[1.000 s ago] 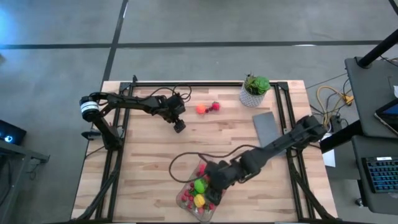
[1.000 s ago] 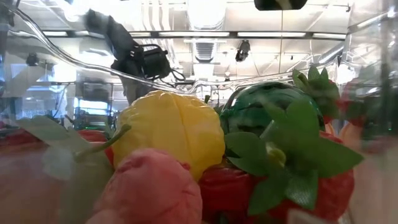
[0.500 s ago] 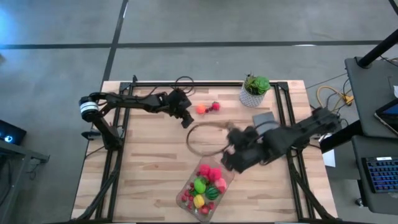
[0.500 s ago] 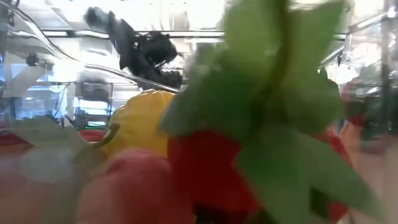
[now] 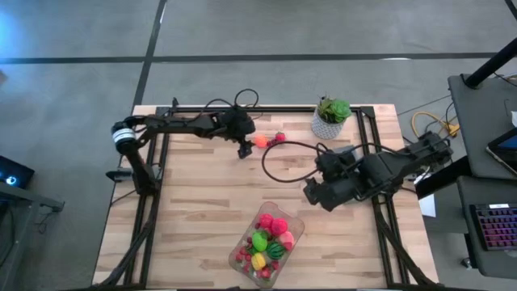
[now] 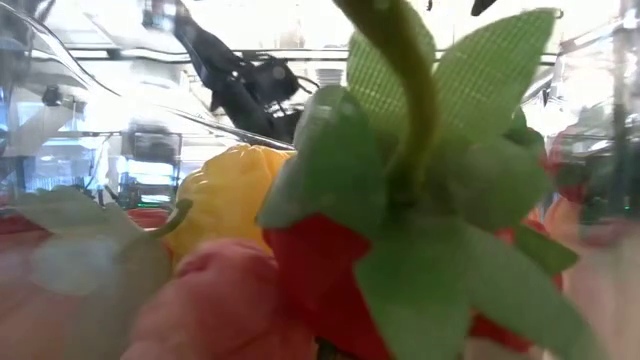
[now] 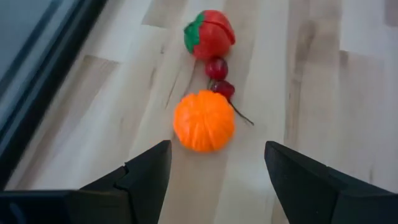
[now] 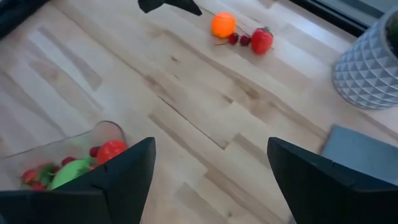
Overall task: Pick and placing Produce into tupperware
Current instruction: Put the orange pumpkin into the transparent basket
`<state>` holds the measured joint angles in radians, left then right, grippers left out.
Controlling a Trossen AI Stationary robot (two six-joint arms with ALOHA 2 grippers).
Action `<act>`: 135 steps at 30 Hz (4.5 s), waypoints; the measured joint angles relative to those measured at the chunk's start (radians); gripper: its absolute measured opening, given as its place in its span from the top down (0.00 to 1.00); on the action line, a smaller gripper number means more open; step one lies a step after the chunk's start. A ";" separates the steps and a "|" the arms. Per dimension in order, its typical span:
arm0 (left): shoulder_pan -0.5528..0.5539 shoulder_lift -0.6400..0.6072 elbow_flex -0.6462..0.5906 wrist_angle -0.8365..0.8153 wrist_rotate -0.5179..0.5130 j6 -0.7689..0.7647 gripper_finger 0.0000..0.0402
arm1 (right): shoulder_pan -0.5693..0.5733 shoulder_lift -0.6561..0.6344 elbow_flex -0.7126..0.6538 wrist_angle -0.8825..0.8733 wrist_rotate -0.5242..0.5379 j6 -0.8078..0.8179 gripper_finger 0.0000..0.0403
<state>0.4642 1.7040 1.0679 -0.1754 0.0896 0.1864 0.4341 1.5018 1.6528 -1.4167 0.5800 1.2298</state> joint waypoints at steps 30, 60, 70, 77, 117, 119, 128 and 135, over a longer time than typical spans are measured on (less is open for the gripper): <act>0.008 0.213 0.214 -0.122 0.009 0.057 0.39 | -0.022 -0.013 -0.088 0.009 0.001 0.056 0.26; 0.007 0.242 0.165 -0.017 0.004 0.039 0.39 | -0.022 -0.012 -0.128 0.013 0.024 0.142 0.26; 0.006 0.246 0.168 -0.009 -0.022 0.004 0.39 | -0.022 -0.012 -0.129 0.013 0.024 0.158 0.26; 0.005 0.257 0.168 -0.002 -0.022 0.004 0.39 | -0.022 -0.012 -0.129 0.012 0.024 0.151 0.27; -0.438 -0.170 0.166 -0.187 -0.037 -0.502 0.45 | 0.220 -0.097 -0.131 0.007 0.195 0.254 0.27; -0.523 -0.182 0.166 -0.169 -0.038 -0.559 0.45 | 0.272 -0.115 -0.131 0.008 0.226 0.263 0.27; -0.836 -0.135 0.166 0.018 -0.076 -0.767 0.45 | 0.424 -0.153 -0.131 0.010 0.333 0.308 0.28; -0.865 -0.010 0.166 0.000 -0.103 -1.135 0.43 | 0.456 -0.138 -0.131 0.012 0.330 0.300 0.26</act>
<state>-0.4010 1.6942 1.2336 -0.1756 -0.0132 -0.9490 0.8899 1.3636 1.5219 -1.4052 0.9100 1.5296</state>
